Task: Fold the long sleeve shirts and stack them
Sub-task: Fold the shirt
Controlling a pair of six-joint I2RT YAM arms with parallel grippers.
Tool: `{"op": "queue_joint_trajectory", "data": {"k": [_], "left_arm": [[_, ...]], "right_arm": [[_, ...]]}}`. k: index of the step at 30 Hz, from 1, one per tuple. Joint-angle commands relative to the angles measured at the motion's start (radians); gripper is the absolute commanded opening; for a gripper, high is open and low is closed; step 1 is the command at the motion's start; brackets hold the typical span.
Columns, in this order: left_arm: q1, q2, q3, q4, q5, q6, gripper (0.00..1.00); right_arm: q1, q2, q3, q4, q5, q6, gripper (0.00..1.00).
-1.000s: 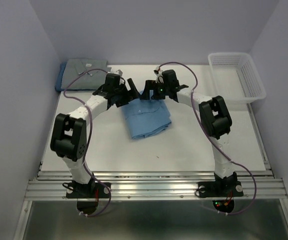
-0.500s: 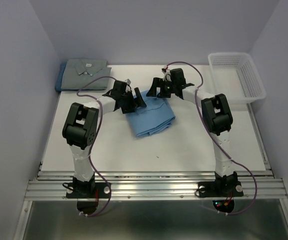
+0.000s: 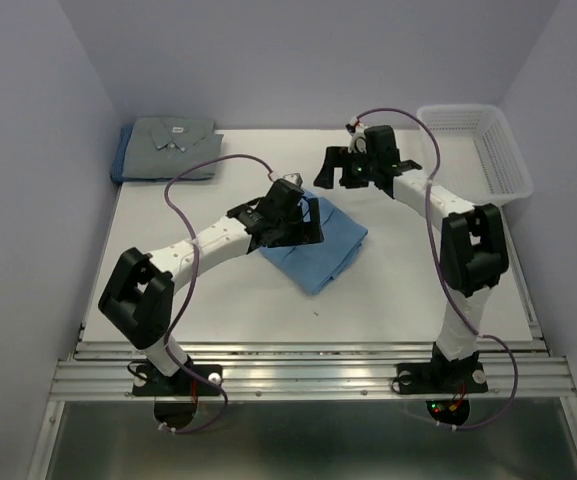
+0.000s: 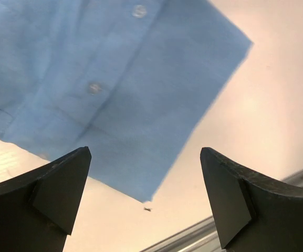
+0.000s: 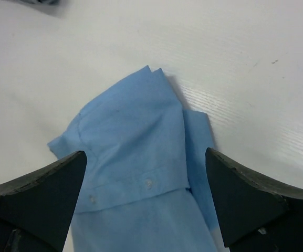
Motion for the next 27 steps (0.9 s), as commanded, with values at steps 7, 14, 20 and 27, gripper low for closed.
{"op": "queue_joint_trajectory", "data": {"k": [7,14,20,27], "left_arm": [[-0.129,0.011,-0.062,0.162,0.099,-0.005,0.99],[-0.130,0.198,-0.056,0.228,0.198,0.001,0.99],[-0.132,0.263,-0.099,0.271,0.256,0.004,0.99],[-0.173,0.353,0.037,0.386,0.386,0.027,0.99]], "right_arm": [[-0.004,-0.369,-0.439,0.157,-0.012,0.137,1.00],[-0.029,-0.294,-0.522,0.159,-0.001,0.185,1.00],[-0.081,-0.147,-0.470,0.157,0.006,0.183,1.00],[-0.128,-0.113,-0.363,0.172,-0.098,0.050,1.00]]}}
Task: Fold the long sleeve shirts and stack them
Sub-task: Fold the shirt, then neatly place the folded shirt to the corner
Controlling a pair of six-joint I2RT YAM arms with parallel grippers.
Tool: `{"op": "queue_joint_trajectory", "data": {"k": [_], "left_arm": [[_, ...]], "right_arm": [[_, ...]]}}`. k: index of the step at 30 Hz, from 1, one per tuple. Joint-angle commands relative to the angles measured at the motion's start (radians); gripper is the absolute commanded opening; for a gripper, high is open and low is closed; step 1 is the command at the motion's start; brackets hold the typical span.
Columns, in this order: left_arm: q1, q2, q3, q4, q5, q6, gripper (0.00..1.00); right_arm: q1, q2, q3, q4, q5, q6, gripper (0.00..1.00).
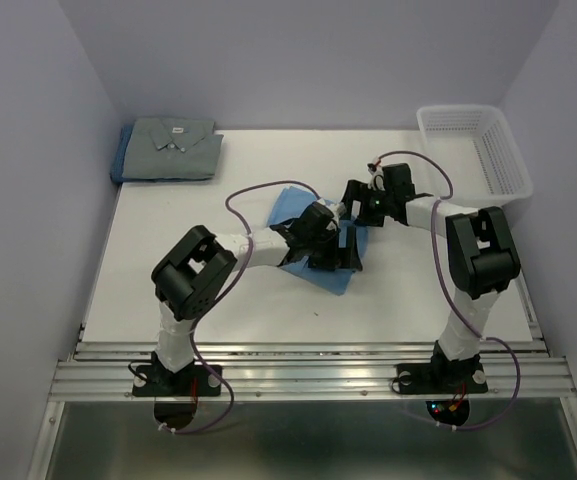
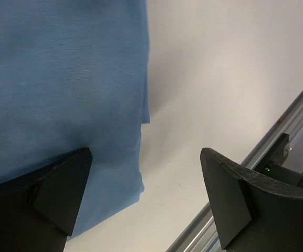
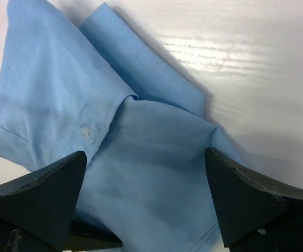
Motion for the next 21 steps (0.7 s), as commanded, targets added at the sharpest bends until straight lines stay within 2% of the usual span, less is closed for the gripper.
{"op": "queue_joint_trajectory", "data": {"k": [1,3,5,7,9,10,15,16,18,19,20,21], "left_arm": [[-0.051,0.094,0.105,-0.004,0.083,0.034,0.99],[-0.055,0.080,0.168,-0.015,0.105,0.028,0.99],[-0.055,0.027,0.172,-0.024,0.042,0.028,0.99],[-0.055,-0.102,0.141,-0.074,-0.036,0.051,0.99],[-0.055,-0.256,0.080,-0.106,-0.174,0.063,0.99],[-0.055,-0.312,0.058,-0.173,-0.259,0.071,0.99],[-0.038,-0.663,-0.092,-0.376,-0.560,-0.002,0.99],[-0.003,-0.709,-0.109,-0.471,-0.641,-0.036,0.99],[0.062,-0.829,-0.167,-0.560,-0.705,-0.131,0.99],[0.108,-0.867,-0.187,-0.638,-0.722,-0.156,0.99],[0.218,-0.933,-0.227,-0.662,-0.721,-0.163,0.99],[0.277,-0.960,-0.245,-0.685,-0.718,-0.165,0.99]], "right_arm": [[-0.035,0.005,0.085,0.013,-0.057,-0.106,1.00],[-0.035,-0.025,0.146,-0.030,-0.066,-0.141,1.00],[-0.035,-0.059,0.187,-0.068,-0.048,-0.169,1.00],[-0.035,-0.117,0.235,-0.117,0.019,-0.189,1.00],[-0.035,-0.154,0.267,-0.143,0.067,-0.184,1.00],[-0.035,-0.194,0.269,-0.145,0.087,-0.173,1.00],[-0.035,-0.277,0.251,-0.128,0.020,-0.075,1.00],[-0.035,-0.307,0.214,-0.105,-0.015,-0.057,1.00],[-0.013,-0.341,0.176,-0.090,-0.013,-0.025,1.00],[0.058,-0.354,0.163,-0.116,0.059,-0.031,1.00],[0.112,-0.366,0.168,-0.148,0.114,-0.073,1.00],[0.179,-0.366,0.177,-0.210,0.189,-0.087,1.00]]}}
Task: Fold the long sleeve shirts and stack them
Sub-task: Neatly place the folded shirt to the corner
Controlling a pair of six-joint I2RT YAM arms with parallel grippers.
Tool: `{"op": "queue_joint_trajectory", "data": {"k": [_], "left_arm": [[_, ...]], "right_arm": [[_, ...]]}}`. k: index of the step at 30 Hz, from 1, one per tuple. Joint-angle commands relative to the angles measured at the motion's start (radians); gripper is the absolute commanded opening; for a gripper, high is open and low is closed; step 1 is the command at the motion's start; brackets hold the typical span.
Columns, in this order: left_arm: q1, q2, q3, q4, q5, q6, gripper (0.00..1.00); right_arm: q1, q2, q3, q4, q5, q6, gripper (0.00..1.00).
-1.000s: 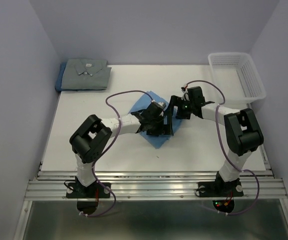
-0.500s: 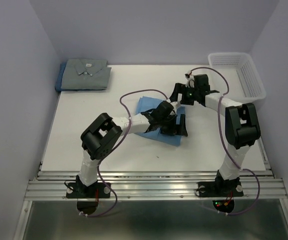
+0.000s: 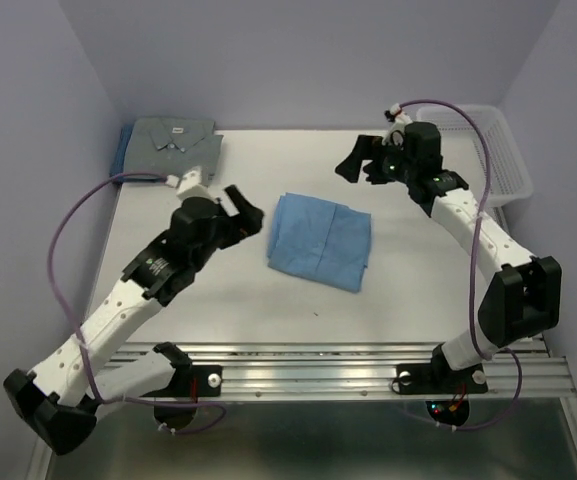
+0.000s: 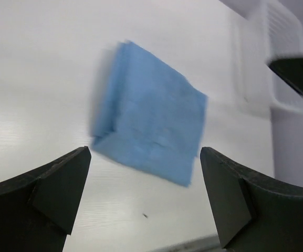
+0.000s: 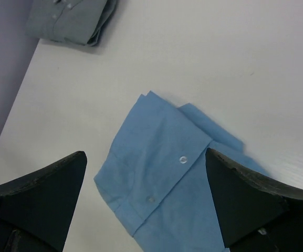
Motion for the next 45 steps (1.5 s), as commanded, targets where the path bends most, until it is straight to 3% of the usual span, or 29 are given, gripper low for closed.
{"op": "queue_joint_trajectory", "data": {"k": [1,3,4,8,12,19,22,24,25,27,31,36,45], "left_arm": [[0.246,-0.095,-0.125,-0.278,-0.154,-0.086,0.99],[0.385,-0.124,-0.147,-0.282,-0.120,-0.038,0.99],[0.422,-0.121,-0.147,-0.288,-0.082,-0.029,0.99],[0.544,-0.028,-0.144,-0.278,0.021,0.015,0.99],[0.570,0.007,-0.145,-0.236,0.038,0.028,0.99],[0.593,0.026,-0.167,-0.202,0.070,0.029,0.99],[0.594,0.023,-0.187,-0.173,0.092,0.028,0.99],[0.596,0.026,-0.201,-0.147,0.139,0.037,0.99],[0.596,0.029,-0.208,-0.115,0.159,0.042,0.99],[0.596,0.032,-0.239,-0.039,0.262,0.051,0.99],[0.596,0.052,-0.303,0.115,0.458,0.036,0.99],[0.587,0.107,-0.366,0.282,0.589,-0.014,0.99],[0.406,0.170,-0.399,0.491,0.590,-0.165,0.99]], "right_arm": [[0.302,-0.015,-0.004,-0.114,0.276,-0.022,1.00],[0.422,0.030,0.018,-0.170,0.398,0.004,1.00],[0.532,0.055,0.022,-0.186,0.543,0.015,1.00],[0.702,0.248,0.135,-0.327,0.791,0.056,1.00],[0.777,0.426,0.306,-0.454,0.977,0.067,1.00],[0.811,0.590,0.396,-0.465,1.050,0.006,0.99],[0.811,0.633,0.400,-0.470,1.068,-0.010,0.87],[0.811,0.653,0.393,-0.467,1.066,-0.019,0.69],[0.811,0.653,0.389,-0.468,1.064,-0.016,0.45],[0.811,0.620,0.352,-0.442,1.043,-0.020,0.23],[0.811,0.493,0.236,-0.341,0.950,-0.052,0.17],[0.811,0.316,0.073,-0.185,0.830,-0.071,0.10],[0.811,0.192,-0.057,-0.114,0.676,-0.072,0.09]]}}
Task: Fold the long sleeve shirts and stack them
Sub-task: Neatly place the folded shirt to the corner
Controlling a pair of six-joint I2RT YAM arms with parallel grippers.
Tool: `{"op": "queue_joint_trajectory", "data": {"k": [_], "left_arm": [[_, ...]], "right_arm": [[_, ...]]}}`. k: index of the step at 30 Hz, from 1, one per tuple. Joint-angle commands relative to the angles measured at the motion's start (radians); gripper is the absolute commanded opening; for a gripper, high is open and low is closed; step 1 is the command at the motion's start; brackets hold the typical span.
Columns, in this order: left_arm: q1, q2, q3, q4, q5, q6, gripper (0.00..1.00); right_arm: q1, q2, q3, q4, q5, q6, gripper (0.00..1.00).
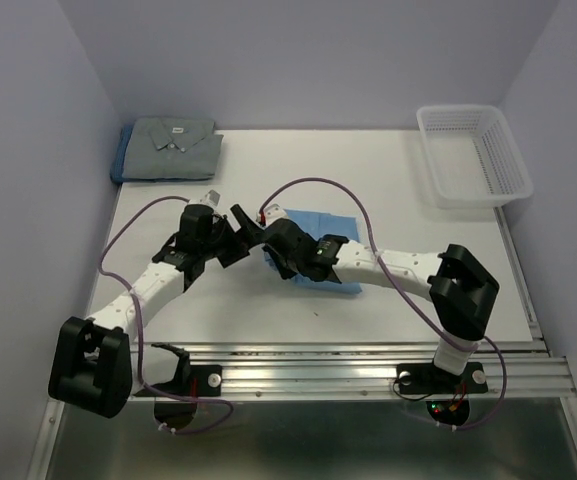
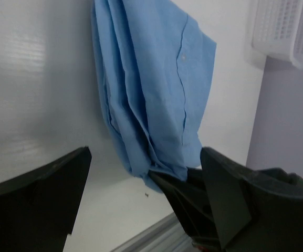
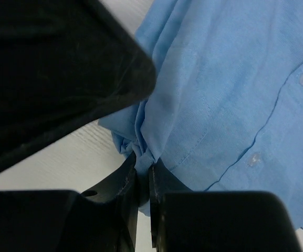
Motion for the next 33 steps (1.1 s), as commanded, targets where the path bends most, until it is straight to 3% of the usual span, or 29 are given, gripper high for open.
{"op": "queue_joint_trajectory", "data": {"k": [1,5,19,23,27,33], "left_arm": [[-0.058,0.030,-0.019,0.192,0.033,-0.089,0.99],[-0.062,0.067,-0.047,0.284,0.015,-0.217,0.99],[-0.070,0.218,-0.019,0.221,-0.005,-0.284,0.99],[-0.070,0.237,0.002,0.186,-0.017,-0.273,0.99],[-0.070,0.231,0.051,0.048,-0.086,-0.238,0.99],[-0.073,0.249,0.040,0.066,-0.042,-0.230,0.99]], "right_arm": [[0.010,-0.038,-0.030,0.096,-0.085,-0.012,0.09],[0.010,-0.064,-0.065,0.129,-0.116,-0.012,0.09],[0.010,-0.107,-0.122,0.188,-0.171,-0.027,0.08],[0.010,-0.107,-0.121,0.189,-0.169,-0.035,0.08],[0.010,-0.107,-0.125,0.186,-0.163,-0.037,0.08],[0.010,-0.125,-0.125,0.189,-0.162,-0.046,0.08]]}}
